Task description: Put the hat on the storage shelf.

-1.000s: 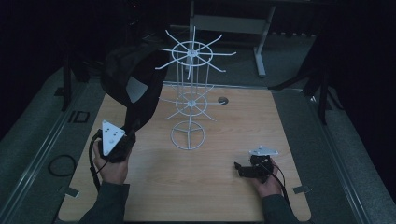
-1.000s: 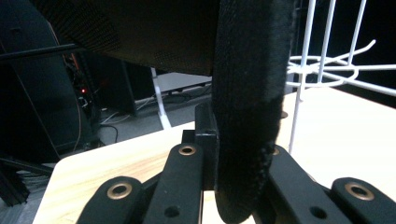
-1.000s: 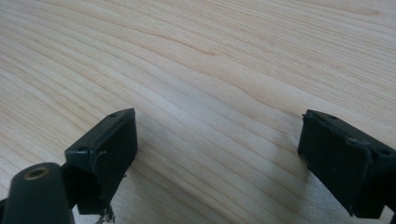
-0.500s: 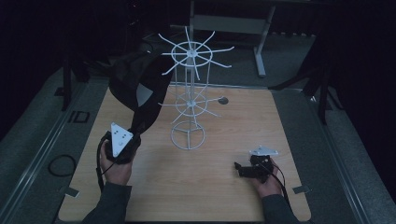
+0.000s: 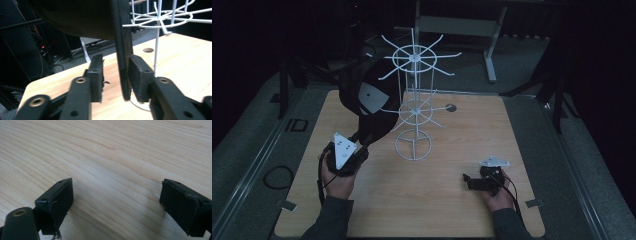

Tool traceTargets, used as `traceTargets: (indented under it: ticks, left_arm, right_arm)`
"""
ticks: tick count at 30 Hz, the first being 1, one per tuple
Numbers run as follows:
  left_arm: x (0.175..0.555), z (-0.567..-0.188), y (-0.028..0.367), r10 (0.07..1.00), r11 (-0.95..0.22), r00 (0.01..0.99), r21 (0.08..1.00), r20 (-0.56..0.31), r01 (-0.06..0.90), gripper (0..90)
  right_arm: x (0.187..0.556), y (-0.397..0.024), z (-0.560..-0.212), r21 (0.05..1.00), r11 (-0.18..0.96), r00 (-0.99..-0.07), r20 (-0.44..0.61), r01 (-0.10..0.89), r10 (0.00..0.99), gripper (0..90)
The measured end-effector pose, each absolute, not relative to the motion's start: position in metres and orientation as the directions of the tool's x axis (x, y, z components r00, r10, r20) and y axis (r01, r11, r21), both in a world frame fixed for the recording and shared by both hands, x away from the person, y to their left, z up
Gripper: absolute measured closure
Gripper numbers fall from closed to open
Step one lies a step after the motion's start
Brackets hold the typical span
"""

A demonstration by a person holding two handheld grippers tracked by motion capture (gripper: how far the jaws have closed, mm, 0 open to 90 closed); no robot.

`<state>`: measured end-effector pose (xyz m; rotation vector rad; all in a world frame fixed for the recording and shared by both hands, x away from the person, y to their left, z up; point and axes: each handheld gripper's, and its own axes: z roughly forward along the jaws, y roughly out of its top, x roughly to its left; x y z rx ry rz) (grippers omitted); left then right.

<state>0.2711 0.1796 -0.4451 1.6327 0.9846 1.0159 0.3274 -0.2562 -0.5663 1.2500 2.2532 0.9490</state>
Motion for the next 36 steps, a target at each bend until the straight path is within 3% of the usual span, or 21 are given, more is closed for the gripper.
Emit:
traceTargets:
  ticks: [9, 15, 26, 36]
  left_arm:
    - [0.2711, -0.4455, 0.1821, 0.921, -0.193, 0.369, 0.970, 0.126, 0.150, 47.8]
    - [0.2713, -0.4471, 0.1828, 0.918, -0.186, 0.379, 0.969, 0.114, 0.160, 42.0]
    - [0.2695, -0.4473, 0.1875, 0.911, -0.126, 0.412, 0.972, 0.035, 0.197, 34.0]
    - [0.2640, -0.4514, 0.1881, 0.895, -0.100, 0.445, 0.971, -0.008, 0.218, 32.6]
  right_arm:
    - [0.3274, -0.2562, -0.5663, 0.720, 0.372, -0.525, -0.013, 0.586, 0.851, 11.7]
    - [0.3274, -0.2562, -0.5663, 0.720, 0.372, -0.524, -0.014, 0.585, 0.851, 11.7]
    - [0.3275, -0.2561, -0.5664, 0.721, 0.371, -0.524, -0.014, 0.585, 0.852, 11.7]
    - [0.3274, -0.2561, -0.5664, 0.721, 0.372, -0.524, -0.014, 0.585, 0.852, 11.7]
